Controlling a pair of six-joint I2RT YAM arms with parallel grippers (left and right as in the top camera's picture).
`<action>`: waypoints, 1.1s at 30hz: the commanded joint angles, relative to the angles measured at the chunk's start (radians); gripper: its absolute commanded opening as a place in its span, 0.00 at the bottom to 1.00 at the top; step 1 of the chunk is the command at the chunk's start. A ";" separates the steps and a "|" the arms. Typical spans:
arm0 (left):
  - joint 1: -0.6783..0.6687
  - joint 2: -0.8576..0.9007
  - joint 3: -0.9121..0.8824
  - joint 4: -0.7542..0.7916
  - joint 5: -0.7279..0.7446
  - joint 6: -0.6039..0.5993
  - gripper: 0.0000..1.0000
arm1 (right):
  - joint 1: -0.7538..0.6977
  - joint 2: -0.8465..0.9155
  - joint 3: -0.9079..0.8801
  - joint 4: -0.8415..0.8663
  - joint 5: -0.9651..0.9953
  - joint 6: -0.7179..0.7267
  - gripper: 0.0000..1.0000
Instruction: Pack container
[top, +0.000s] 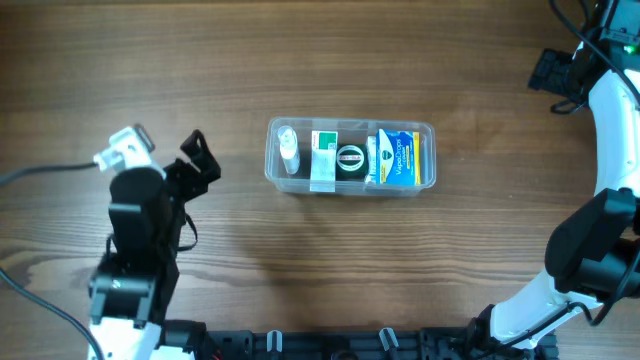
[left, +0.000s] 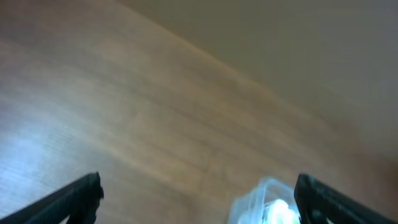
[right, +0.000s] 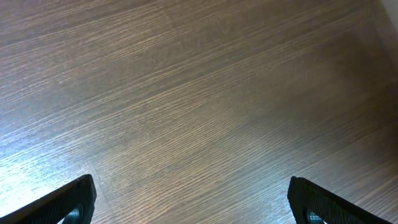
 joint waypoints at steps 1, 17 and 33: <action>0.021 -0.093 -0.154 0.143 -0.013 -0.024 1.00 | -0.002 0.009 -0.003 0.000 -0.002 0.014 1.00; 0.021 -0.580 -0.553 0.408 -0.047 -0.024 1.00 | -0.002 0.009 -0.003 0.000 -0.002 0.014 1.00; 0.021 -0.754 -0.641 0.305 -0.037 -0.024 1.00 | -0.002 0.010 -0.003 0.000 -0.002 0.014 1.00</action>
